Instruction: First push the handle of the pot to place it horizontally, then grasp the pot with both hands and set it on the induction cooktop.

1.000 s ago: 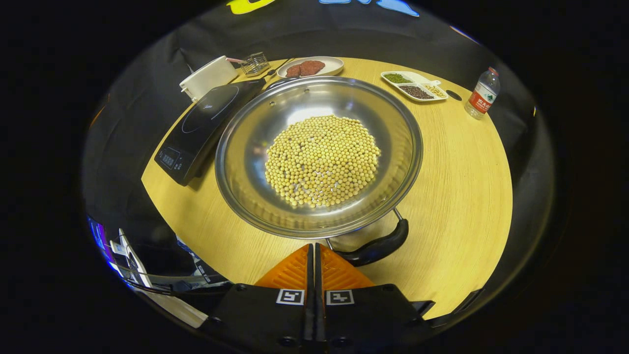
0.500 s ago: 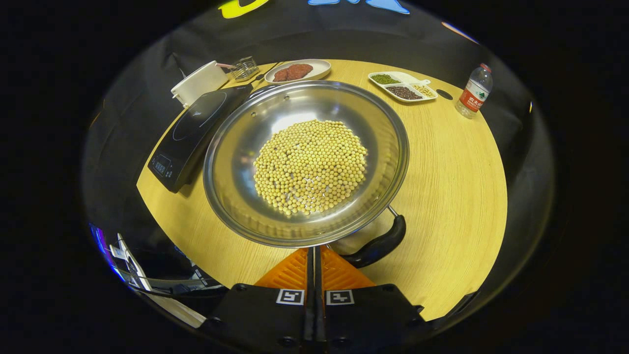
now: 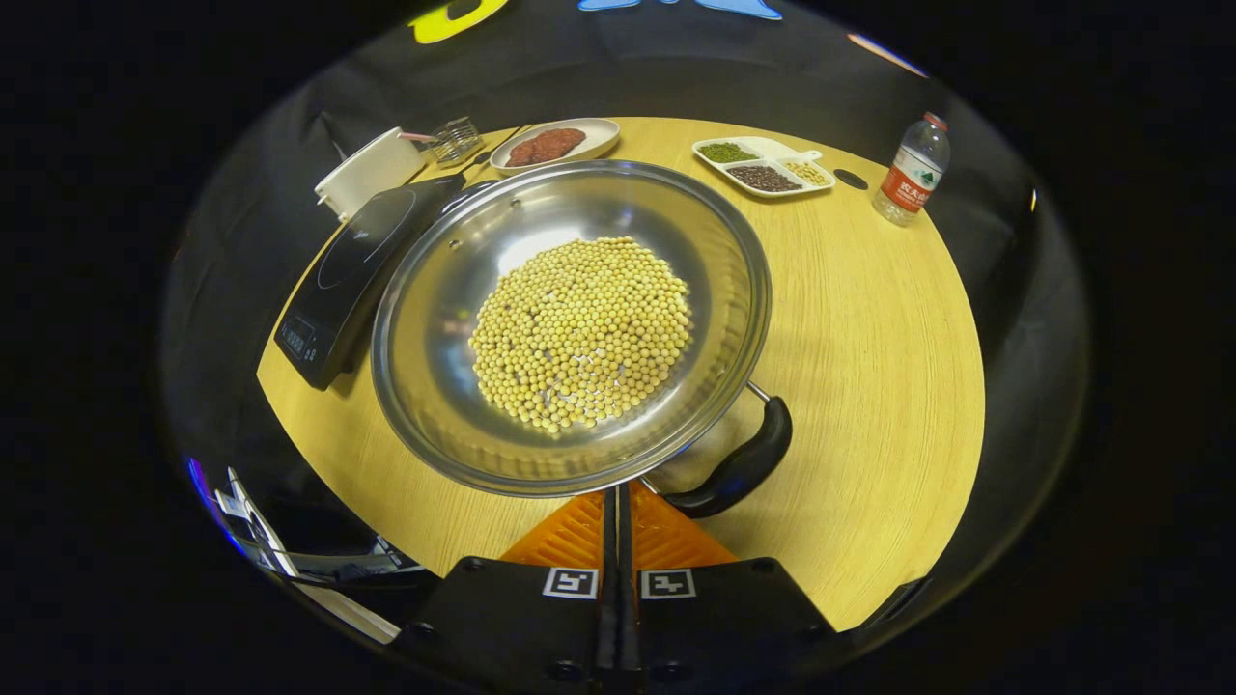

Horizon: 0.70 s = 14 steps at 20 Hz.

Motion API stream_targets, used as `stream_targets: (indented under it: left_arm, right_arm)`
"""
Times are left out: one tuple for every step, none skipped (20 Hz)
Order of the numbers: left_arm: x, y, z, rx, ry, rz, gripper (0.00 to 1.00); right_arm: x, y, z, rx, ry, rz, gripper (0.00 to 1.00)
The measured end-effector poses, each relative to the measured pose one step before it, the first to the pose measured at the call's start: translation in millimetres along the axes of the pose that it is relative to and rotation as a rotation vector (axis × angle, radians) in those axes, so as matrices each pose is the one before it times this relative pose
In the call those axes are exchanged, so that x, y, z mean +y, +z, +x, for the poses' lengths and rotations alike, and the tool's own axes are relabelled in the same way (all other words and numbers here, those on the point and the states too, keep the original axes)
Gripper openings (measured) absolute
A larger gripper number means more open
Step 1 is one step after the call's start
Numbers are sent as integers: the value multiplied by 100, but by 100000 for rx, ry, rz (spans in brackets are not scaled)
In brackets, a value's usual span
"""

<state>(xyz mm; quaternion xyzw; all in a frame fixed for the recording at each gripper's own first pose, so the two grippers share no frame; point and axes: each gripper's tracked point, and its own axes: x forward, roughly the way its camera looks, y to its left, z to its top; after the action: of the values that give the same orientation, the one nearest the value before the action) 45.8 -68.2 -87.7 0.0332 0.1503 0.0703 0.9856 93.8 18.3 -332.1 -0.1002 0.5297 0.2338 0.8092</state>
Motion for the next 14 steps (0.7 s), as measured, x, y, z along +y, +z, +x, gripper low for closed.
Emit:
stream_targets:
  left_arm:
    - [4, -66, 12, 231, 209, 86, 89]
    - [-64, -115, 78, 233, 129, 10, 89]
    - [-116, -98, -22, 225, 131, 89, 89]
    - [-51, -144, 86, 418, 268, 188, 89]
    - [-68, -133, 148, 413, 195, 146, 89]
    - [-61, -38, 58, 342, 144, 20, 89]
    - [-81, -79, 78, 217, 43, 10, 93]
    - [-142, -13, 119, 317, 188, 147, 89]
    - [19, -110, 68, 357, 276, 320, 93]
    - [30, 93, 116, 253, 199, 331, 91]
    - [-139, -61, -7, 94, 99, 203, 89]
    - [-99, -28, 176, 191, 109, 147, 89]
    - [-75, -62, 98, 123, 15, 132, 89]
    - [-110, 91, 81, 118, 52, 176, 89]
  right_arm:
    - [-398, 280, 194, -189, -324, 1437, 2]
    - [-329, 142, -127, -23, -449, 1403, 2]
    - [-300, 287, -36, -193, -346, 1022, 2]
    - [-329, 182, 143, -328, -439, 631, 2]
    - [-303, 241, 21, -290, -440, 541, 2]
    - [-296, 178, 25, -313, -376, 654, 2]
    - [-322, 199, 40, -196, -308, 814, 2]
    - [-243, 104, -77, -270, -225, 815, 2]
    - [-258, 259, 114, -203, -170, 715, 2]
    - [-227, 117, 50, -181, -153, 729, 2]
    - [-261, 154, -140, -173, -137, 899, 2]
    - [-115, 188, 60, -185, -145, 1011, 2]
    - [-226, 219, -20, -267, -112, 1157, 2]
    - [-194, 262, 100, -275, -203, 1186, 2]
